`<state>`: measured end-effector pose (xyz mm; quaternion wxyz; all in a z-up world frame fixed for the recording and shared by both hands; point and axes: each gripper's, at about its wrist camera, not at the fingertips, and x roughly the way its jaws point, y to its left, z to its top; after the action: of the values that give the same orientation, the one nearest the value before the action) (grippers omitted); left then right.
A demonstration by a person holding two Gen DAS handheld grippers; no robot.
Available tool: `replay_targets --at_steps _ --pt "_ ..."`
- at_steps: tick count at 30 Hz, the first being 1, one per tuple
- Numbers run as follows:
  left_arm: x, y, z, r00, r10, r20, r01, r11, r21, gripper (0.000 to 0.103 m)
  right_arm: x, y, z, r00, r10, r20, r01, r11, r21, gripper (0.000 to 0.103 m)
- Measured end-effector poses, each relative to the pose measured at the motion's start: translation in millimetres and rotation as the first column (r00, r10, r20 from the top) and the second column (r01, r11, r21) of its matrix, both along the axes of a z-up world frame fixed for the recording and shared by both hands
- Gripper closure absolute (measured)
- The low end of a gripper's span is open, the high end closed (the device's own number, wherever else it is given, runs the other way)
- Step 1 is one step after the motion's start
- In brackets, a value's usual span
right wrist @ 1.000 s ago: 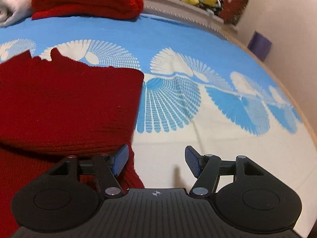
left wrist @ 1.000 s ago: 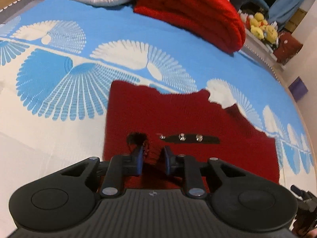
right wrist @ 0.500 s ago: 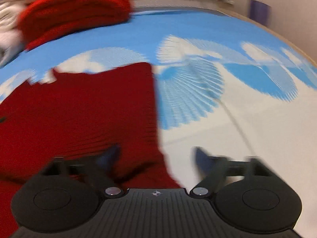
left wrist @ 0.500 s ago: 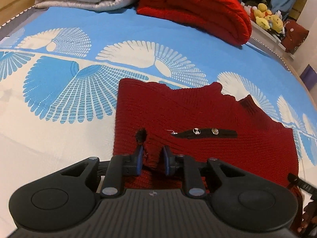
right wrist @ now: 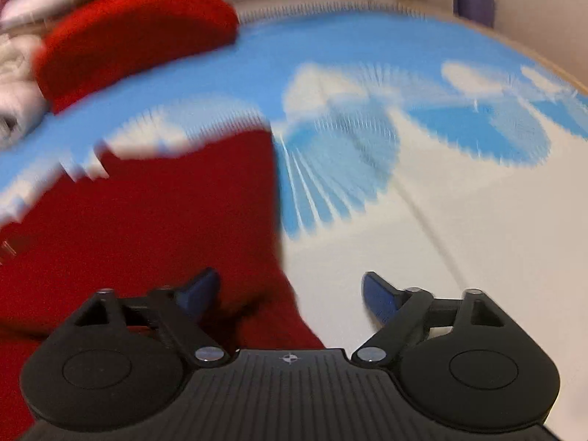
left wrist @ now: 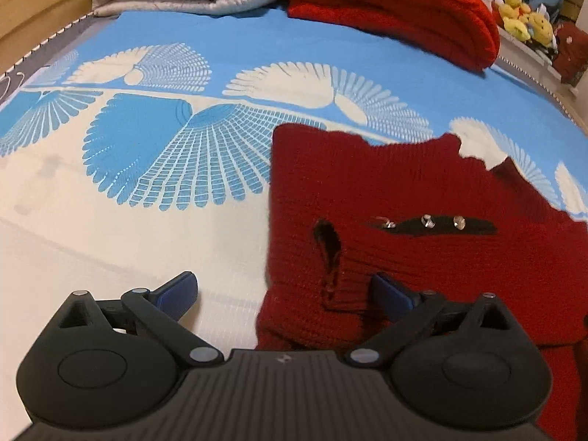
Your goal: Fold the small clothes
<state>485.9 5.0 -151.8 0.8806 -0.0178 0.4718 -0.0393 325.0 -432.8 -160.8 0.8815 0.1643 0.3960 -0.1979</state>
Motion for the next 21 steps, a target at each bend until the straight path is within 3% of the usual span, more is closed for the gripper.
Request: replay_targets --at_steps 1,6,13,18,21 --pt "-0.3 -1.2 0.9 1.0 -0.003 0.001 0.003 1.0 0.012 0.0 0.0 0.3 4.9 1.0 -0.005 0.001 0.005 1.0 0.005 0.013" --pt "-7.1 -5.6 12.4 0.999 -0.042 0.033 0.041 0.998 0.044 0.0 -14.4 4.9 43.4 0.983 0.043 0.177 -0.045 0.999 0.006 0.016" --pt "-46.1 2.2 25.6 0.99 -0.128 0.059 0.124 0.99 0.064 0.0 -63.4 8.9 72.1 0.954 0.082 0.289 -0.09 0.996 0.015 0.016" --pt "-110.8 26.1 36.4 0.987 -0.146 0.065 0.143 0.989 0.05 0.0 -132.4 24.2 83.6 0.949 0.12 0.293 -0.123 0.992 -0.008 0.014" --pt "-160.5 49.6 28.3 0.993 -0.115 0.035 0.115 0.993 0.019 0.0 -177.6 27.0 75.9 0.964 0.092 0.25 -0.099 0.995 0.017 0.014"
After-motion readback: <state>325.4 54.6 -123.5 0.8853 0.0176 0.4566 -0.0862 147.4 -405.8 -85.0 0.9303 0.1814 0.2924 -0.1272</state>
